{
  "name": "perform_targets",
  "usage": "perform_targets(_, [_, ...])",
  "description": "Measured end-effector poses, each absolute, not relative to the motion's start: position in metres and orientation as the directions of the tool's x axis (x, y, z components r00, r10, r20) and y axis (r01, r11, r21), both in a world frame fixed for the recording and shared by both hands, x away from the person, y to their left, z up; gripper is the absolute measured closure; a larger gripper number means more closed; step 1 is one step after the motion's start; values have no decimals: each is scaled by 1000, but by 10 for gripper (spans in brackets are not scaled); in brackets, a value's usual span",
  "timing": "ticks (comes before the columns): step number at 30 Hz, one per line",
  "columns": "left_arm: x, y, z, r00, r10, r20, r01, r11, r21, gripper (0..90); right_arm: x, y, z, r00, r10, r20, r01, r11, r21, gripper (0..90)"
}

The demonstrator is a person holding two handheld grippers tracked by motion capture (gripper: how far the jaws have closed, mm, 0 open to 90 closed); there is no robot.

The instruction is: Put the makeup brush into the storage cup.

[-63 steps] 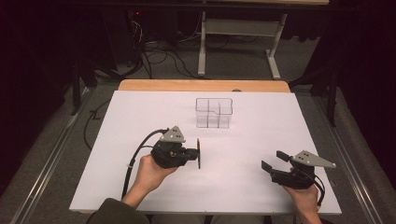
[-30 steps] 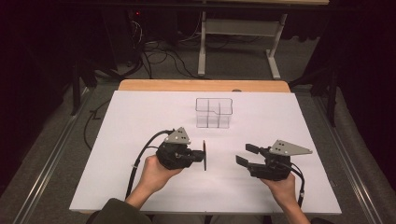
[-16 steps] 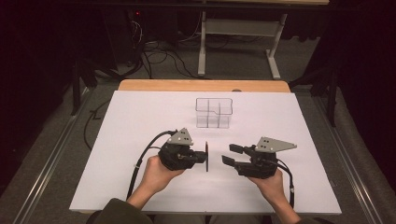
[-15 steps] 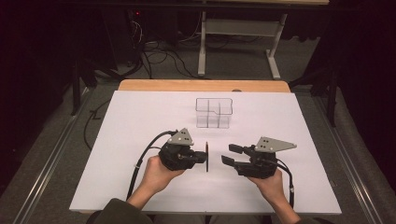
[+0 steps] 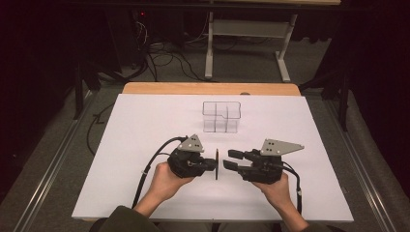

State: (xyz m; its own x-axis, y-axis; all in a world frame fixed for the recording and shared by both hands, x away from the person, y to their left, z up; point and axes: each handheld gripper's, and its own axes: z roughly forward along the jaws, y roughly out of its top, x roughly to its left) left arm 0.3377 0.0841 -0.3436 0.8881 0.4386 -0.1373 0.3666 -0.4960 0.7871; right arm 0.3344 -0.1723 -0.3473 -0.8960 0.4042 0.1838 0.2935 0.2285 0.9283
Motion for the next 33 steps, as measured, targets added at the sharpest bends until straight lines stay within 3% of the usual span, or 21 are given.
perform_targets(33, [334, 80, -342, 897, 424, -122, 348, -510, 787, 829, 340, -149, -345, -908, 371, 194, 303, 263, 916, 752])
